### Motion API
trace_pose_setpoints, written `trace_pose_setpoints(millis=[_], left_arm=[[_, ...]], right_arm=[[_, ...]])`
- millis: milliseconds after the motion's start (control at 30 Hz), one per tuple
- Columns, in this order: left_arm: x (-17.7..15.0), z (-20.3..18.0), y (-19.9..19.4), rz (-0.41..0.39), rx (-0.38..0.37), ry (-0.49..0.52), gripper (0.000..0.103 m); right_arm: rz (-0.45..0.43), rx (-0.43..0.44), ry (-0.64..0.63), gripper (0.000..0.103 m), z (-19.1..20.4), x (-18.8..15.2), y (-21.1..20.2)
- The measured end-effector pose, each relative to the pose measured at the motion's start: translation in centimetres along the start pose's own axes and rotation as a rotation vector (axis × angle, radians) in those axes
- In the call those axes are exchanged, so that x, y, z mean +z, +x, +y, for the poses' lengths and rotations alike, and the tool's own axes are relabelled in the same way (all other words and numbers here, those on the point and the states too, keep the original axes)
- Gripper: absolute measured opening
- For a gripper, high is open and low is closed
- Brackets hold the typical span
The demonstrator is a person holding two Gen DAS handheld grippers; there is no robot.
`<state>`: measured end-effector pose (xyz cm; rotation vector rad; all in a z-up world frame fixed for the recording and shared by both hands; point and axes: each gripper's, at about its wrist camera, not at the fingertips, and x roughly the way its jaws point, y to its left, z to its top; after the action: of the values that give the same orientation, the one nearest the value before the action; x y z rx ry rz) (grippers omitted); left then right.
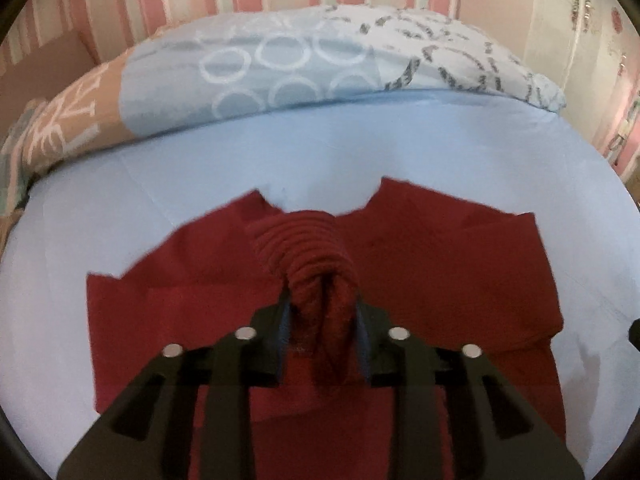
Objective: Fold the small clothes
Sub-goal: 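Fold the held sleeve across the sweater body and open the left gripper, then grasp the ribbed hem of the sweater with the right gripper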
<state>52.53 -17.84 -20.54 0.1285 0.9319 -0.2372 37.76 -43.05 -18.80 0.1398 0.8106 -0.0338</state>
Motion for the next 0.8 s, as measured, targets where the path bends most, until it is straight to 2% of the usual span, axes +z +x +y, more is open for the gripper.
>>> trace_pose_setpoints(millis=[33, 67, 133, 233, 333, 467, 600, 667, 800], left_arm=[[-0.2, 0.4, 0.1, -0.007, -0.021, -0.039, 0.055], [-0.5, 0.9, -0.2, -0.021, -0.053, -0.072, 0.077], [-1.1, 1.9, -1.3, -0.081, -0.055, -0.102, 0.086], [-1.7, 3.6, -2.2, -0.104, -0.080, -0.115, 0.086], [-2.2, 6.1, -3.5, -0.142, -0.065, -0.124, 0.086], [-3.4, 9.9, -4.5, -0.146, -0.026, -0.153, 0.086], [-4.7, 13.0, -5.3, -0.153, 0.043, -0.133, 0.086], [-5.5, 14.5, -5.6, -0.150, 0.087, -0.134, 0.086], [-7.2, 17.0, -5.8, -0.142, 0.098, -0.158, 0.086]], right_arm=[[-0.001, -0.001, 0.003, 0.099, -0.1, 0.1, 0.1], [-0.003, 0.001, 0.004, 0.099, 0.0, 0.1, 0.2], [-0.005, 0.006, 0.001, 0.099, 0.3, 0.3, 0.5], [0.000, 0.011, -0.003, 0.099, 1.1, 0.5, 1.1], [0.004, 0.024, -0.006, 0.099, 2.6, 0.7, 1.9], [0.027, 0.041, -0.010, 0.099, 5.0, 0.9, 3.5], [0.039, 0.042, -0.025, 0.099, 7.8, 1.3, 5.2], [0.036, 0.020, -0.040, 0.097, 9.3, 1.5, 6.1], [0.046, 0.031, -0.033, 0.089, 11.5, 2.3, 8.2]])
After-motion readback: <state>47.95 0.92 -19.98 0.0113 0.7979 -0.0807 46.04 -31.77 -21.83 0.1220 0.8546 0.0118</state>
